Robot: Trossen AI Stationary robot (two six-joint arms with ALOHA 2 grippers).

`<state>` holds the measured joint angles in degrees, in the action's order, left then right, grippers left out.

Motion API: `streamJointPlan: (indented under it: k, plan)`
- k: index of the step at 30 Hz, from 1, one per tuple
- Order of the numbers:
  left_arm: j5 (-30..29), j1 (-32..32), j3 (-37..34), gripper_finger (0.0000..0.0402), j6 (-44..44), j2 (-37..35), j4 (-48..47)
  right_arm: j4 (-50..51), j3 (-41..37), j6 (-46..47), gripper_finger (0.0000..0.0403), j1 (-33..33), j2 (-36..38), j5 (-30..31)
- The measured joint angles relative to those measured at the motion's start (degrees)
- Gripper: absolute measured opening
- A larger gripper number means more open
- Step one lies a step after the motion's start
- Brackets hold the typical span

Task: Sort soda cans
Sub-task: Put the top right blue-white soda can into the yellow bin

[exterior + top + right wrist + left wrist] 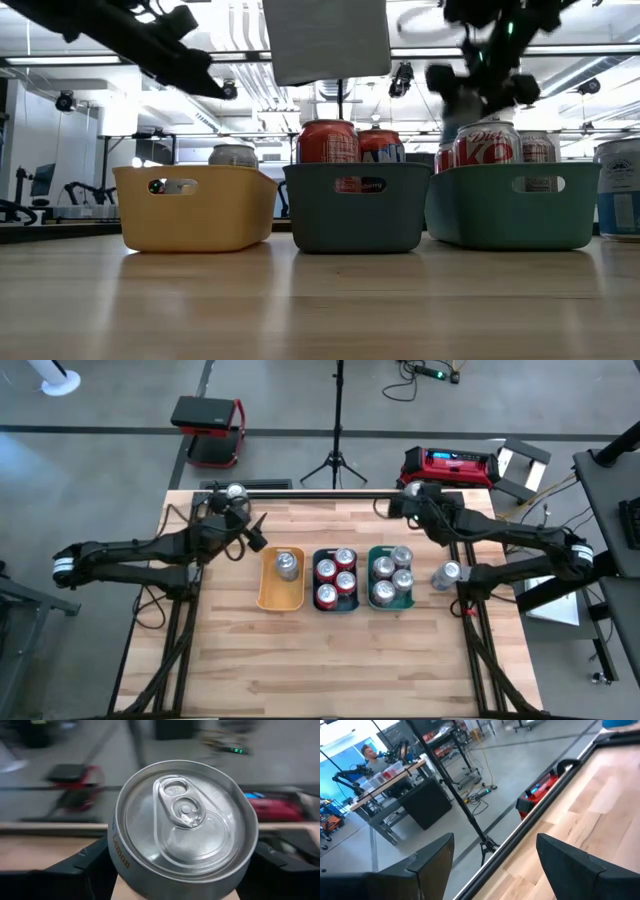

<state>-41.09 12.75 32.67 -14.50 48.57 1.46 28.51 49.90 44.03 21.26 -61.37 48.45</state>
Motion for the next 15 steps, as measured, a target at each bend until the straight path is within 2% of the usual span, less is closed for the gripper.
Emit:
streamJointPlan:
  k: [6, 15]
  plan:
    - [8.84, 0.00, -1.73, 0.0267, 2.01, -7.11, -0.72, -0.29, 10.23, -6.79, 0.0294, -12.07, -4.62, 1.42]
    - [22.75, -0.04, -1.75, 0.0267, 4.73, -14.71, -6.94, -0.85, 26.49, -16.49, 0.0297, -24.50, -19.97, 2.53]
